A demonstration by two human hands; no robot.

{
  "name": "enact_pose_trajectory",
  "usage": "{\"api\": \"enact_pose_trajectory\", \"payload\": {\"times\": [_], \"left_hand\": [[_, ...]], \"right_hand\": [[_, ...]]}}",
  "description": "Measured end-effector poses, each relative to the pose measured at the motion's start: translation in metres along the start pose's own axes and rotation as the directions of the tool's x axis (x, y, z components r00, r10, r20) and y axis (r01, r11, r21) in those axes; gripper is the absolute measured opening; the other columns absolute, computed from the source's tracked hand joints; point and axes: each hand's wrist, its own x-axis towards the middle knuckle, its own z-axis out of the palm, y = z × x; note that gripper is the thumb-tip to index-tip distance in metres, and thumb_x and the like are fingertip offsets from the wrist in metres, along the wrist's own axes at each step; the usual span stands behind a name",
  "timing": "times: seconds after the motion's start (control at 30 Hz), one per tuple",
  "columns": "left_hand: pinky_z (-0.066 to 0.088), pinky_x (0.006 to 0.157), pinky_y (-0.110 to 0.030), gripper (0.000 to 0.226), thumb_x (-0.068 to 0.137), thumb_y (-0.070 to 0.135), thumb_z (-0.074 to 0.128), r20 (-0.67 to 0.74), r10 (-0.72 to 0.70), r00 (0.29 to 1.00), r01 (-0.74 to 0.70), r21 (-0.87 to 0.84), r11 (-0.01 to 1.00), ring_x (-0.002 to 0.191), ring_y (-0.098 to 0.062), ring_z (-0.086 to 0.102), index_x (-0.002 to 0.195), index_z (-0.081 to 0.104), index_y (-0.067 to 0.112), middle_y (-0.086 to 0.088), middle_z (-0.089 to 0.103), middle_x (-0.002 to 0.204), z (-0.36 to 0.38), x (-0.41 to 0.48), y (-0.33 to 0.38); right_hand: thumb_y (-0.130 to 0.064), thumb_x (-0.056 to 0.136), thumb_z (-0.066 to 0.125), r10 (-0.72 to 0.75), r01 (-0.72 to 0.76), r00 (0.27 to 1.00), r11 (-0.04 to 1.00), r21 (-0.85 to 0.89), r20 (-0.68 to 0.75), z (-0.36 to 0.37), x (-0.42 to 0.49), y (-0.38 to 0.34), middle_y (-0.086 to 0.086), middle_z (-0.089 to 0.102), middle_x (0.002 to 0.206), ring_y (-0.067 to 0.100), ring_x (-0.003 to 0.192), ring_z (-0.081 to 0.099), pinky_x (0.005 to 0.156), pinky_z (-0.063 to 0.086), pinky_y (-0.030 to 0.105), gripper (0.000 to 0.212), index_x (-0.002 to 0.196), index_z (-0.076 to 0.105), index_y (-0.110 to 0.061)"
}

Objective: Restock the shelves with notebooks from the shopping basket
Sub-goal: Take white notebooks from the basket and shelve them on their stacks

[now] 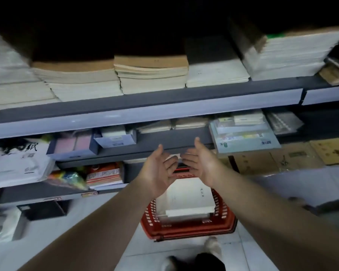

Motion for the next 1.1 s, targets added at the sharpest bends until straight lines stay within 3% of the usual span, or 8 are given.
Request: {"api": "enact_pose_trajectory", "payload": {"times": [0.17, 0.3, 0.43, 0.6, 0.7, 0.83, 1.0, 1.1], "left_hand": [[0.020, 0.116, -0.045, 0.070, 0.097, 0.060, 0.033, -0.044, -0.049, 0.998, 0.046, -0.058, 0.997, 0.139, -0.022, 0.038, 0.150, 0.032, 0.015, -0.007, 0.044, 0.149, -0.036, 0.047, -0.045], [0.019, 0.115, -0.046, 0.072, 0.095, 0.062, 0.036, -0.081, -0.098, 0.992, 0.089, -0.107, 0.990, 0.142, -0.021, 0.033, 0.151, 0.031, 0.017, -0.006, 0.042, 0.151, -0.055, 0.080, -0.074], [0.016, 0.116, -0.047, 0.070, 0.097, 0.061, 0.034, -0.084, -0.130, 0.988, 0.116, -0.156, 0.981, 0.143, -0.020, 0.030, 0.149, 0.036, 0.015, -0.006, 0.043, 0.150, -0.066, 0.100, -0.097], [0.014, 0.119, -0.050, 0.069, 0.095, 0.060, 0.033, -0.079, -0.139, 0.987, 0.121, -0.198, 0.973, 0.144, -0.023, 0.030, 0.147, 0.038, 0.014, -0.008, 0.041, 0.151, -0.083, 0.123, -0.130], [0.013, 0.119, -0.049, 0.071, 0.093, 0.061, 0.033, -0.102, -0.172, 0.980, 0.146, -0.224, 0.964, 0.144, -0.022, 0.029, 0.149, 0.035, 0.017, -0.008, 0.039, 0.153, -0.094, 0.136, -0.154], [0.024, 0.113, -0.047, 0.065, 0.096, 0.058, 0.036, -0.181, -0.218, 0.959, 0.193, -0.144, 0.971, 0.139, -0.022, 0.038, 0.148, 0.038, 0.018, -0.007, 0.045, 0.148, -0.113, 0.158, -0.182], [0.022, 0.113, -0.048, 0.064, 0.096, 0.057, 0.037, -0.203, -0.260, 0.944, 0.235, -0.140, 0.962, 0.139, -0.022, 0.038, 0.147, 0.038, 0.019, -0.007, 0.045, 0.148, -0.133, 0.183, -0.216], [0.020, 0.115, -0.048, 0.064, 0.096, 0.057, 0.037, -0.207, -0.291, 0.934, 0.260, -0.164, 0.952, 0.141, -0.023, 0.035, 0.148, 0.037, 0.020, -0.009, 0.042, 0.150, -0.142, 0.199, -0.234]], "right_hand": [[-0.063, 0.096, 0.030, 0.089, -0.089, 0.996, 0.996, -0.008, 0.025, -0.019, 0.047, 0.048, 0.012, 0.056, 0.136, 0.025, 0.127, 0.051, 0.107, 0.029, 0.038, 0.068, 0.131, 0.051, -0.008], [-0.065, 0.094, 0.031, 0.129, -0.131, 0.991, 0.988, -0.076, -0.033, -0.044, 0.078, 0.083, 0.008, 0.059, 0.133, 0.021, 0.123, 0.053, 0.104, 0.031, 0.039, 0.070, 0.135, 0.050, -0.011], [-0.067, 0.093, 0.032, 0.150, -0.157, 0.986, 0.980, -0.118, -0.073, -0.059, 0.102, 0.112, 0.004, 0.064, 0.125, 0.017, 0.107, 0.057, 0.095, 0.035, 0.036, 0.067, 0.130, 0.054, -0.015], [-0.067, 0.093, 0.035, 0.148, -0.163, 0.985, 0.969, -0.186, -0.093, -0.065, 0.132, 0.143, 0.000, 0.069, 0.114, 0.016, 0.108, 0.061, 0.090, 0.036, 0.035, 0.060, 0.120, 0.057, -0.019], [-0.066, 0.093, 0.035, 0.171, -0.187, 0.981, 0.955, -0.231, -0.088, -0.067, 0.152, 0.166, 0.001, 0.069, 0.114, 0.016, 0.108, 0.061, 0.090, 0.036, 0.036, 0.055, 0.110, 0.060, -0.020], [-0.064, 0.094, 0.035, 0.203, -0.219, 0.975, 0.933, -0.287, -0.086, -0.074, 0.180, 0.197, 0.001, 0.069, 0.114, 0.017, 0.111, 0.060, 0.093, 0.036, 0.037, 0.059, 0.118, 0.060, -0.016], [-0.061, 0.096, 0.036, 0.207, -0.239, 0.970, 0.898, -0.371, -0.124, -0.085, 0.205, 0.232, 0.002, 0.068, 0.115, 0.018, 0.109, 0.060, 0.100, 0.038, 0.039, 0.059, 0.121, 0.060, -0.013], [-0.059, 0.097, 0.035, 0.155, -0.210, 0.977, 0.831, -0.515, -0.149, -0.093, 0.220, 0.252, 0.004, 0.067, 0.117, 0.022, 0.111, 0.059, 0.104, 0.039, 0.042, 0.058, 0.119, 0.061, -0.012]]}}
